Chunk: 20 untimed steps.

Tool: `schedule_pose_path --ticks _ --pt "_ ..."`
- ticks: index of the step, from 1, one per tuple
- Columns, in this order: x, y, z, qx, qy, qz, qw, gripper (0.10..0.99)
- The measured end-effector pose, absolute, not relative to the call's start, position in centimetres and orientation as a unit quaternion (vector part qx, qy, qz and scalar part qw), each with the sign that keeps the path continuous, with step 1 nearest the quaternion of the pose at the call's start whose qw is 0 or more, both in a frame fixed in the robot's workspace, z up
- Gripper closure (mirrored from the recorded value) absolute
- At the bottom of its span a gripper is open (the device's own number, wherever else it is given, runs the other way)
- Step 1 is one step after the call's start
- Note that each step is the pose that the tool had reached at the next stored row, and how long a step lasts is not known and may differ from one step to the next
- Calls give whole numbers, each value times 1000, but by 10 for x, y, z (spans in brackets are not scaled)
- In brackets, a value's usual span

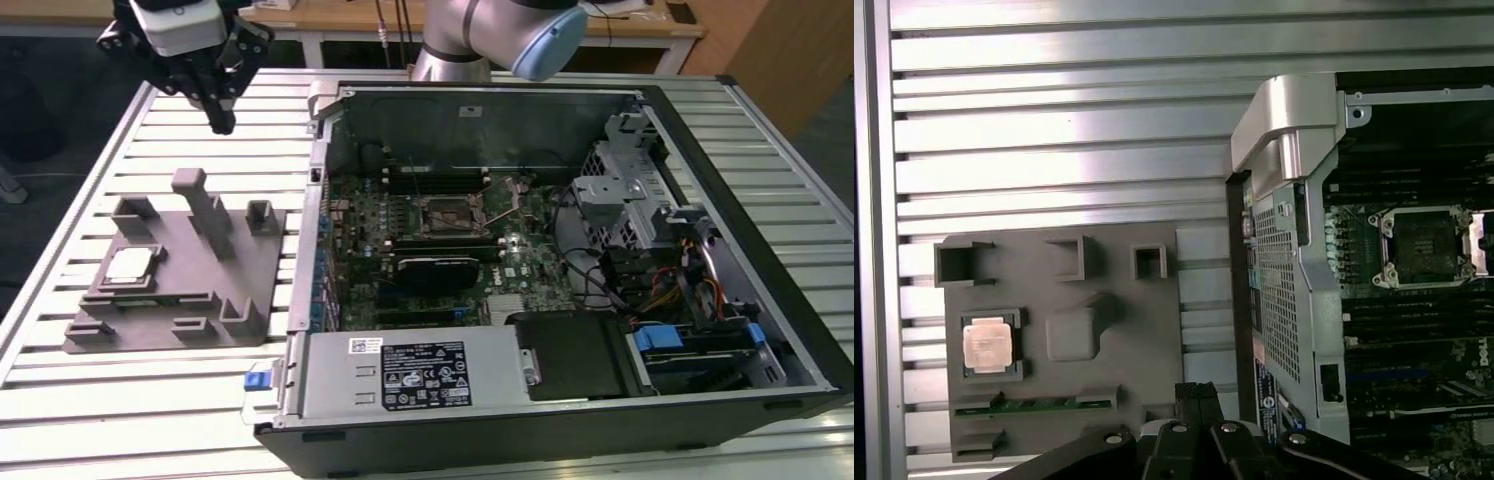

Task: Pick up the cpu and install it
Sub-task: 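Reach for the cpu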

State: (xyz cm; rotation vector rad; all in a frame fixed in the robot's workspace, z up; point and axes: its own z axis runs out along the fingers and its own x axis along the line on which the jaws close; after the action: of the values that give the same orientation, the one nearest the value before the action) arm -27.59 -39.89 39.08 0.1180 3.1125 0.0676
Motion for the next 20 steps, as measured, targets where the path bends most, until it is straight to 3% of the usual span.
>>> schedule_pose_path --ticks 20 --pt "-304 -399 390 38 999 22 13 980"
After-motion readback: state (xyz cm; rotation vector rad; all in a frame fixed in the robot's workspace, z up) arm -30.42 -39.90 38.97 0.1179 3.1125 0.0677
